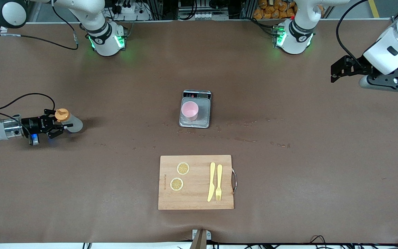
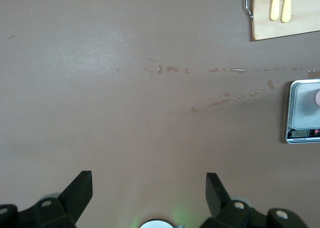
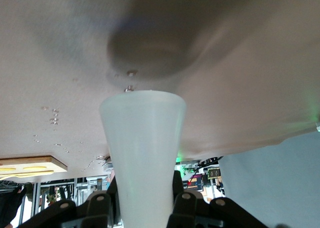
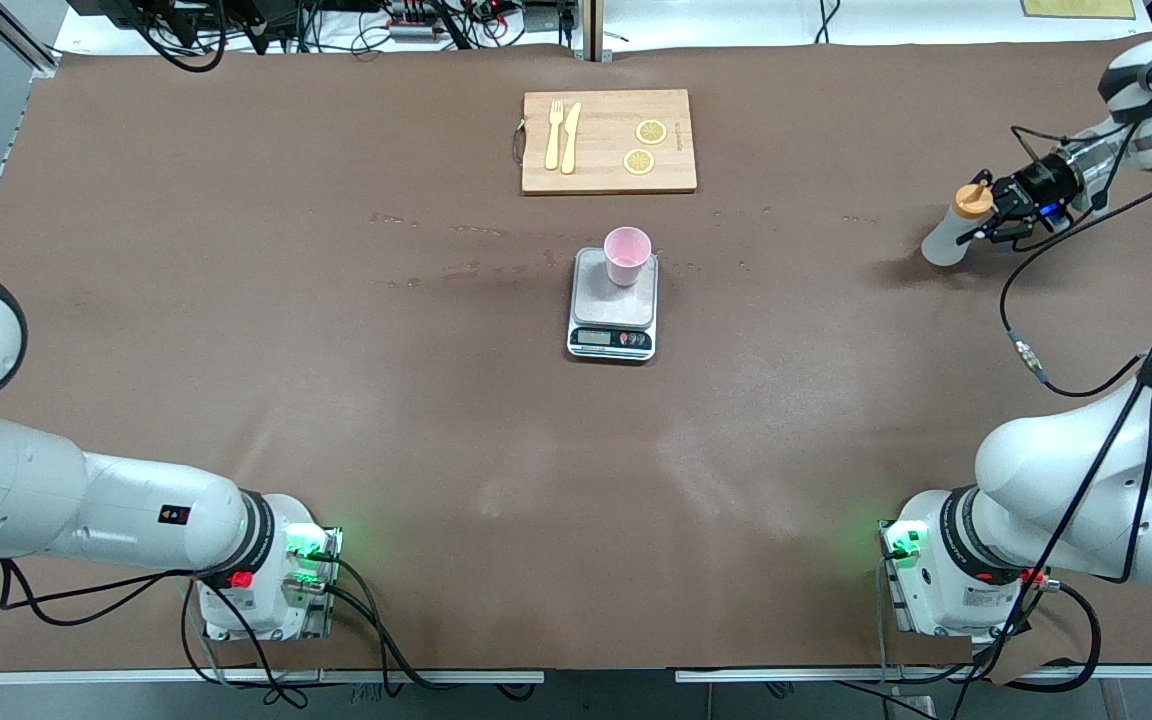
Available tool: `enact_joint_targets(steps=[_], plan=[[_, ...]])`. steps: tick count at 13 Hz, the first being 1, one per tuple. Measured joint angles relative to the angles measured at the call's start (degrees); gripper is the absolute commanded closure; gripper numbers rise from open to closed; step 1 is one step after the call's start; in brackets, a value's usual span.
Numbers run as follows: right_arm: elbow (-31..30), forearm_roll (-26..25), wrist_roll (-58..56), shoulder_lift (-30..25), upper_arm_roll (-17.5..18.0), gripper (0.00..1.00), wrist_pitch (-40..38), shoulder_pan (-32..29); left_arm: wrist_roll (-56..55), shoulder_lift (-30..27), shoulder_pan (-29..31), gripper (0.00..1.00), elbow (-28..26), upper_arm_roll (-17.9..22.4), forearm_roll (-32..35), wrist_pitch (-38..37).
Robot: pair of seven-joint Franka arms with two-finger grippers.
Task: Add sauce to pink cup with both arms
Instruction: 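Carry the bottle with the right gripper back to its spot, then set the bottle upright on the table and open the right gripper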
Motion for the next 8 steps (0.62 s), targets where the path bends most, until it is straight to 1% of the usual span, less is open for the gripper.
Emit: enact_joint_targets(steps=[1,2,3,6,7,8], plan=[[0.0,0.65,-1.07,0.88,0.0,0.54,0.01,-0.64,0.0,0.0,0.0,0.0,0.0,0.0,0.0,0.12],[0.01,1.19,-1.87,1.62,-0.01,0.53,0.01,-1.27,0.0,0.0,0.0,0.0,0.0,0.01,0.0,0.22],[0.01,1.61,-2.14,2.11,0.0,0.5,0.01,-1.74,0.0,0.0,0.0,0.0,0.0,0.01,0.0,0.26],[0.05,3.47,-2.42,3.03,0.05,0.37,0.01,-2.05,0.0,0.0,0.02,0.0,0.0,0.02,0.0,0.32],[0.05,4.19,-2.47,3.22,0.06,0.26,0.0,-2.05,0.0,0.0,0.04,0.0,0.0,0.06,0.0,0.33],[0.05,4.48,-2.48,3.27,0.09,0.12,-0.03,-2.05,0.0,0.0,0.06,0.0,0.0,0.14,0.0,0.36]])
